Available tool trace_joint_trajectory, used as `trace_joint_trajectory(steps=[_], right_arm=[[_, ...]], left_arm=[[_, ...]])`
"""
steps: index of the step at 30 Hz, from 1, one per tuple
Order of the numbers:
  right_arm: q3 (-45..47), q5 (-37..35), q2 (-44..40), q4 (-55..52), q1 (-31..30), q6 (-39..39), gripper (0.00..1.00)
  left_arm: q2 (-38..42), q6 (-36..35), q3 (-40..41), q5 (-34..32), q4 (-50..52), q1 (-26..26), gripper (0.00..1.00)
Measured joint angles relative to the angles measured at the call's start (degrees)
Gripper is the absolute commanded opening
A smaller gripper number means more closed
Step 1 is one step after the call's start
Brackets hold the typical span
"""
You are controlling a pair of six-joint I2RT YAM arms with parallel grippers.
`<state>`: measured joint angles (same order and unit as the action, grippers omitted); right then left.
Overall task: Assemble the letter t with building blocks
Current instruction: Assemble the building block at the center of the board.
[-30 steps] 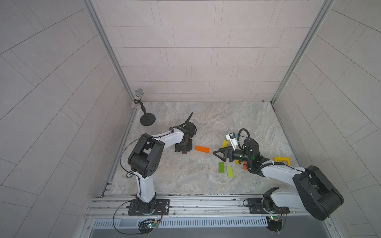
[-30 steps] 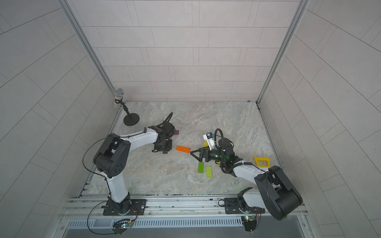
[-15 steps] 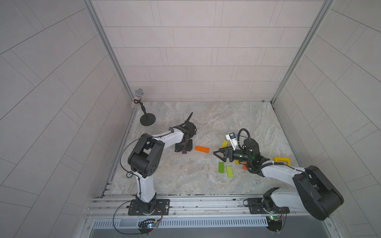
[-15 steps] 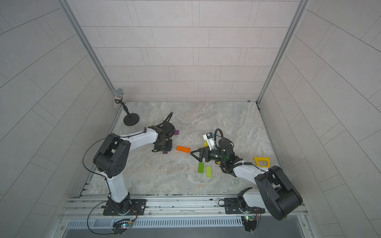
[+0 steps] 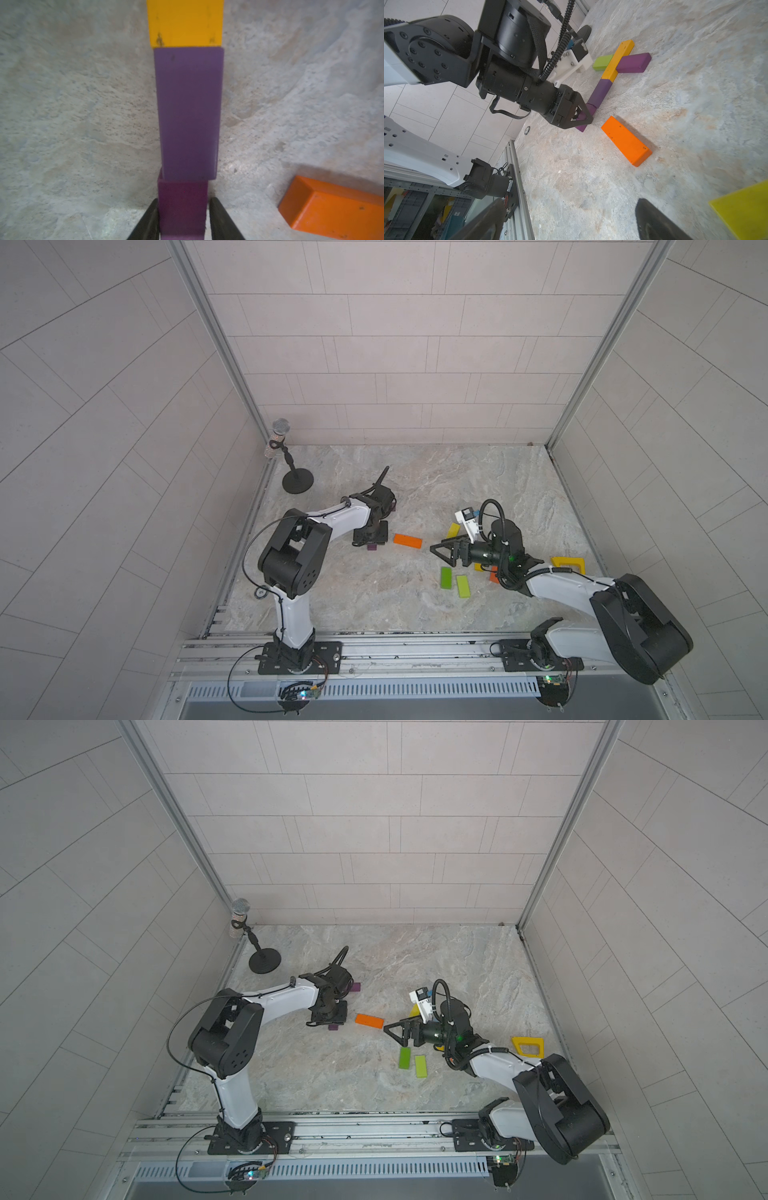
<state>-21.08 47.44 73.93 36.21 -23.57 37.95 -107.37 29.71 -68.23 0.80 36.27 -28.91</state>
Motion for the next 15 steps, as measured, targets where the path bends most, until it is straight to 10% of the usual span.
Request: trace_joint_trajectory(steps=[15], right_arm=[[0.00, 0.17, 0.00, 0.00, 0.00, 0.00, 1.00]], left_arm=[[-0.63, 0.24, -0.79, -0.15, 0.09, -0.13, 0.38]])
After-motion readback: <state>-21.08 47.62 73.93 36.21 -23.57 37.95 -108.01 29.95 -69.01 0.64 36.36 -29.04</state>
